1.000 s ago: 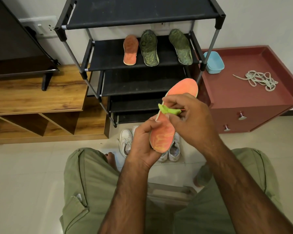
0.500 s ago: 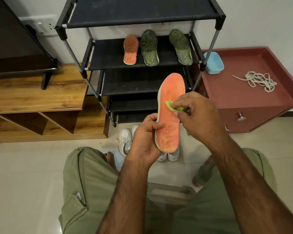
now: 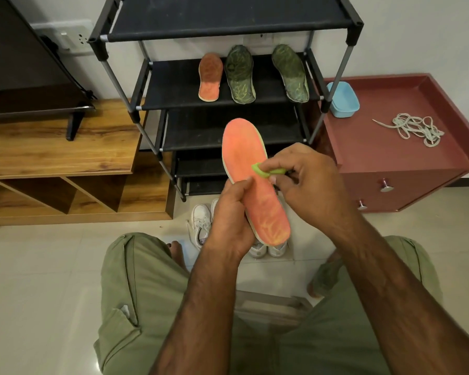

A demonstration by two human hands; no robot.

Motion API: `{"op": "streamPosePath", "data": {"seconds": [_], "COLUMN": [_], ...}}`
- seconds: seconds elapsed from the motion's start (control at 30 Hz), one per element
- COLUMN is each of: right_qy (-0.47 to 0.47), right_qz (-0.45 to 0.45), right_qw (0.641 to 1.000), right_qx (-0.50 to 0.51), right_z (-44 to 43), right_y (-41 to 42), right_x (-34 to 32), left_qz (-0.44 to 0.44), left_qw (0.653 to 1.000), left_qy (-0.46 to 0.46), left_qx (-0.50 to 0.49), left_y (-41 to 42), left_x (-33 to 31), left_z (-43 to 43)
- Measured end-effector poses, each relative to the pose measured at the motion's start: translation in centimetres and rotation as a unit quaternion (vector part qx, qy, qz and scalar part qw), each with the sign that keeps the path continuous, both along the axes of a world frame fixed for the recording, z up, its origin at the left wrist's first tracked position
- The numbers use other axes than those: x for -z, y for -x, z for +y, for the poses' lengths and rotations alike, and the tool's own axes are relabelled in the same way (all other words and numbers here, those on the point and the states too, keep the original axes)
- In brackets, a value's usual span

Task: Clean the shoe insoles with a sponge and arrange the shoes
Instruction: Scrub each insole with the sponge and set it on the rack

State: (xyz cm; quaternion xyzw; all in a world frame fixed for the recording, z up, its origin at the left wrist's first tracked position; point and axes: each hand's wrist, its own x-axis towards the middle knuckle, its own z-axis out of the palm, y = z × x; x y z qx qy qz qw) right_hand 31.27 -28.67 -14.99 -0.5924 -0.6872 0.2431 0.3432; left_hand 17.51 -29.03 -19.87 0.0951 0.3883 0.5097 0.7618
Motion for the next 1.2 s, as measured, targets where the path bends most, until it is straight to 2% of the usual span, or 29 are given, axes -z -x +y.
{"op": "streamPosePath", "data": {"seconds": [0.13, 0.3, 0.4, 0.53, 0.67, 0.77, 0.9, 1.03, 1.17, 1.2], "right_qy": [0.002, 0.02, 0.039, 0.046, 0.067, 0.053, 0.055, 0.053, 0.076, 0.083], "right_qz": [-0.111, -0.147, -0.151, -0.128, -0.105, -0.085, -0.09, -0.051, -0.067, -0.061], "right_qw": [0.994, 0.989, 0.988, 0.989, 0.992, 0.992, 0.994, 0.993, 0.995, 0.994], "right_qx": [-0.011, -0.007, -0.017, 0.061, 0.004, 0.075, 0.0, 0.093, 0.009, 0.02], "right_z": [0.2, -0.5, -1.1, -0.7, -1.3, -0.8, -1.4, -0.8, -1.2, -1.1], "right_y": [0.1, 1.6, 2.2, 1.5, 2.0, 1.2, 1.9, 1.1, 1.8, 1.7], "right_x": [0.1, -0.6, -0.4, -0.3, 0.1, 0.1, 0.4, 0.3, 0.7, 0.7], "left_qz": [-0.047, -0.126, -0.156, -0.139, -0.13, -0.131, -0.128, -0.123, -0.119, -0.118], "left_qw": [0.999, 0.992, 0.988, 0.99, 0.991, 0.991, 0.991, 0.992, 0.992, 0.992], "left_qy": [-0.003, 0.019, -0.001, -0.018, -0.024, -0.03, -0.029, -0.036, -0.028, -0.029], "left_qx": [-0.002, -0.01, -0.009, -0.023, -0.021, -0.019, -0.021, -0.015, -0.03, -0.029], "left_y": [0.1, -0.5, -0.4, -0.3, -0.1, -0.1, 0.0, -0.1, 0.1, 0.2], "left_x": [-0.6, -1.7, -1.4, -0.7, -0.5, -0.4, -0.4, -0.3, -0.3, -0.3], "left_z": [0.1, -0.1, -0.2, -0.1, 0.0, 0.0, 0.1, -0.1, -0.1, -0.1]}}
